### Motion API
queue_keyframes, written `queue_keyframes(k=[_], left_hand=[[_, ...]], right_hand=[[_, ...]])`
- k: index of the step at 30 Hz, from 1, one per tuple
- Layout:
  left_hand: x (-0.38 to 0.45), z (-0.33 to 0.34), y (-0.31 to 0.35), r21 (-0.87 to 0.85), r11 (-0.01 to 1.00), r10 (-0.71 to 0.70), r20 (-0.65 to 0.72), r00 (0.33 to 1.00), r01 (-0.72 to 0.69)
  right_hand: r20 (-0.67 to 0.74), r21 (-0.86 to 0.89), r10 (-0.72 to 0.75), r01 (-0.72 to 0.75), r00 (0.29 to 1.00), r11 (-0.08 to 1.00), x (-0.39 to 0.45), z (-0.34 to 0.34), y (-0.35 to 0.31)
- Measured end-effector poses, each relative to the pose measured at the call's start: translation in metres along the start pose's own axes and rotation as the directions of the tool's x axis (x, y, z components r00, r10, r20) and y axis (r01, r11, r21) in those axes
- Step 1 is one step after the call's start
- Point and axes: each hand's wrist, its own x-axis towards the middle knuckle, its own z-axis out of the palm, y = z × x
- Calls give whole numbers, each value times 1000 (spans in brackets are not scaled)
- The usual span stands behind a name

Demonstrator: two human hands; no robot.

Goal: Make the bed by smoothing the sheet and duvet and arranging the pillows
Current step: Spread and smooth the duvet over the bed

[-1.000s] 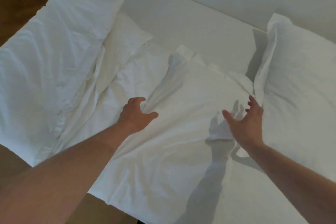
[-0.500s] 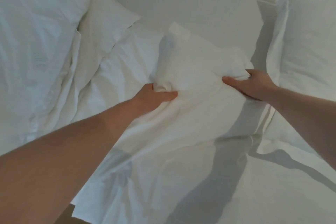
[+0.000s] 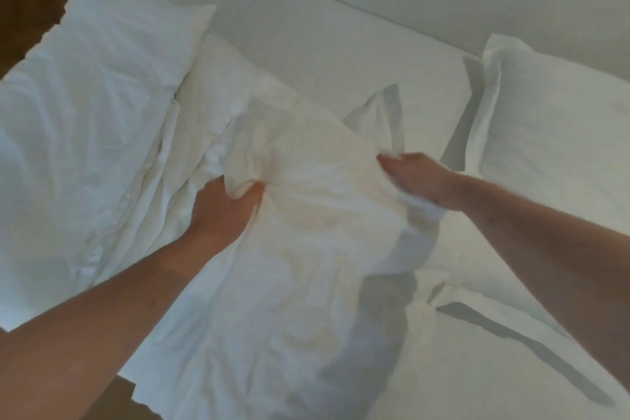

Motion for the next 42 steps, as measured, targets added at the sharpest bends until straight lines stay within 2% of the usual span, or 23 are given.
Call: queue_keyframes(k=[1,3,4,6,7,8,11,13,17,20,24,27,28,30,32,33,34,35,36,37,40,42], left_hand=[[7,3,-7,79,996,-53,83,995,47],[13,6,-18,92,988,-139,206,969,122],[14,6,-20,52,987,-158,233,960,150],[14,3,-14,-37,991,-119,240,964,131],[14,0,-10,-62,992,-93,235,968,110],[15,-2,-7,-87,992,-67,227,972,89],[10,-8,1,-165,985,-9,244,970,50],[4,-16,3,-224,973,15,275,961,49],[-16,-39,14,-371,928,74,308,949,48],[-27,-55,35,-487,872,123,319,940,51],[-31,-59,80,-565,825,234,349,908,5],[-25,-50,115,-630,776,268,352,897,15],[-21,-45,123,-651,758,254,347,903,37],[-8,-31,127,-667,742,201,310,929,62],[17,-9,107,-618,783,92,227,970,70],[30,2,88,-510,856,23,192,981,80],[40,11,66,-312,944,-52,177,983,106],[46,17,42,-79,986,-130,161,978,145],[49,21,19,97,978,-195,138,971,182],[47,23,1,187,964,-215,125,969,190],[19,28,-27,289,957,-70,216,974,4],[-11,30,-42,316,938,40,309,950,-142]], right_hand=[[21,-30,8,-7,1000,1000,2,12,4],[-2,-93,12,-12,1000,996,7,31,13],[-63,-110,-5,-2,998,994,9,35,18],[-287,-43,-54,43,956,998,15,35,22],[-386,-5,-37,38,922,999,20,33,21],[-427,18,8,-1,904,1000,22,28,17],[-345,-32,156,-177,925,984,29,21,10],[-246,-74,192,-216,950,974,27,23,3],[-212,-80,-54,38,976,996,24,30,-23],[-180,-21,-131,130,975,991,17,26,-39],[-160,133,-155,177,975,975,3,6,-39],[-110,162,-142,159,984,974,-11,-7,-40],[-120,186,-105,126,987,974,-13,-8,-39],[-227,194,-56,102,972,976,-15,-8,-33],[-335,75,-64,94,940,993,-15,-10,-19],[-388,1,-77,84,918,996,-16,-11,-6],[-429,-76,-93,66,899,995,-17,-12,9],[-447,-142,-111,52,887,989,-18,-11,25],[-442,-190,-125,44,888,981,-20,-7,40],[-434,-234,-147,46,889,971,-25,-1,56],[-471,-243,-195,86,860,966,-47,27,92],[-518,-186,-166,79,839,979,-69,47,111]])
